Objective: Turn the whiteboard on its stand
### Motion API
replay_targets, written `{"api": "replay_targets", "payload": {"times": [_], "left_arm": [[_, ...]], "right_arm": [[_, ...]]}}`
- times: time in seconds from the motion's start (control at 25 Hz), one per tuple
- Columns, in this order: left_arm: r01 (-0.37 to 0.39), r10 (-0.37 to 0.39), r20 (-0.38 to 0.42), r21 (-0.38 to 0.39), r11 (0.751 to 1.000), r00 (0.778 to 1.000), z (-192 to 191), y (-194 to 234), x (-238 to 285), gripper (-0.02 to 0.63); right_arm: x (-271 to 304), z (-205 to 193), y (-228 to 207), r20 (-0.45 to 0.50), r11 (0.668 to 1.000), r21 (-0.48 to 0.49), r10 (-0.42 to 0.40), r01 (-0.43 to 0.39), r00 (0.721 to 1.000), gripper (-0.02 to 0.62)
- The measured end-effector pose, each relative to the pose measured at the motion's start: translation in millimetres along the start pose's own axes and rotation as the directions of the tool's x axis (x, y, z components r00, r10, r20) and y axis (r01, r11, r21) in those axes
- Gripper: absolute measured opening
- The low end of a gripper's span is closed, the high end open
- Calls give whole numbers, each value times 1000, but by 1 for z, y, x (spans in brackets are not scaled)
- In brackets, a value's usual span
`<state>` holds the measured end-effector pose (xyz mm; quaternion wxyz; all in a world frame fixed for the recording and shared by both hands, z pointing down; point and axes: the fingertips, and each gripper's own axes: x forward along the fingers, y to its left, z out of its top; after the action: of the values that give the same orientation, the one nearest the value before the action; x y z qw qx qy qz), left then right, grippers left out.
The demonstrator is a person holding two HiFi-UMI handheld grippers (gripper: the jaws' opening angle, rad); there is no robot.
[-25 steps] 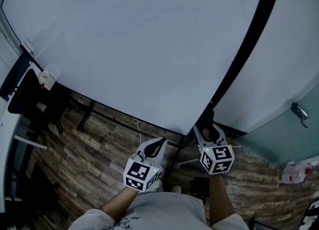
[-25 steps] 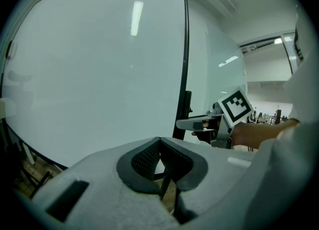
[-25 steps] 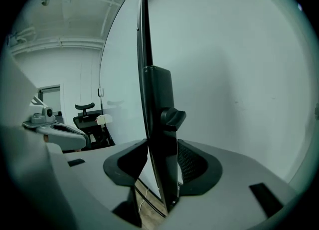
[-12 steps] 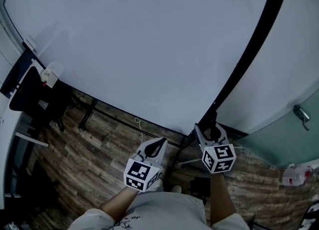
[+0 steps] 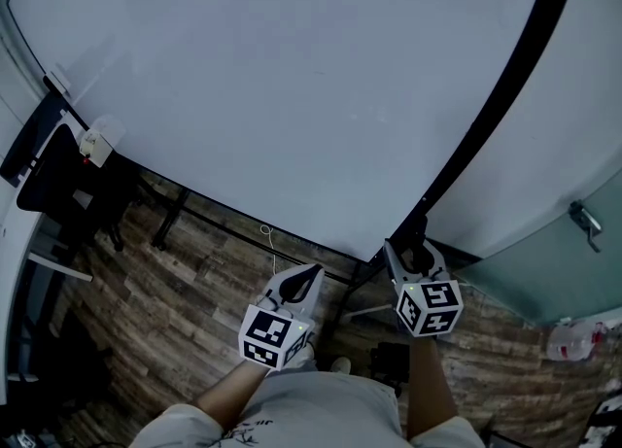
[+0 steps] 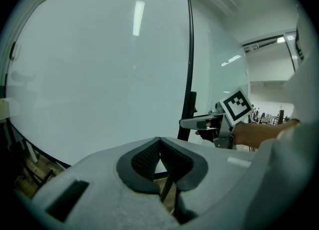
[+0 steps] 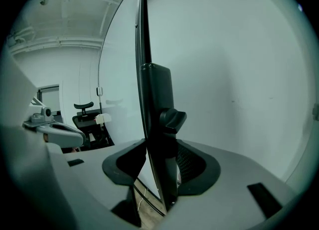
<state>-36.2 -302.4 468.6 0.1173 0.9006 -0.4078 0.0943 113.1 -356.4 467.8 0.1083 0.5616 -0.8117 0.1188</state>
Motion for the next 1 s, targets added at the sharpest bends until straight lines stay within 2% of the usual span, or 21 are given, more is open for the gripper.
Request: {"api": "replay_targets", "payload": {"times": [0.52, 1.0], "left_arm": [[11, -11, -2, 8, 1000, 1000, 0, -30, -4, 11], [88, -88, -7, 33, 996, 996, -3, -78, -3, 11]], "right_arm": [[-50, -13, -20, 1, 1000, 15, -23, 23, 1000, 183], [-105, -29, -42, 6, 994, 48, -98, 98, 995, 183]]}}
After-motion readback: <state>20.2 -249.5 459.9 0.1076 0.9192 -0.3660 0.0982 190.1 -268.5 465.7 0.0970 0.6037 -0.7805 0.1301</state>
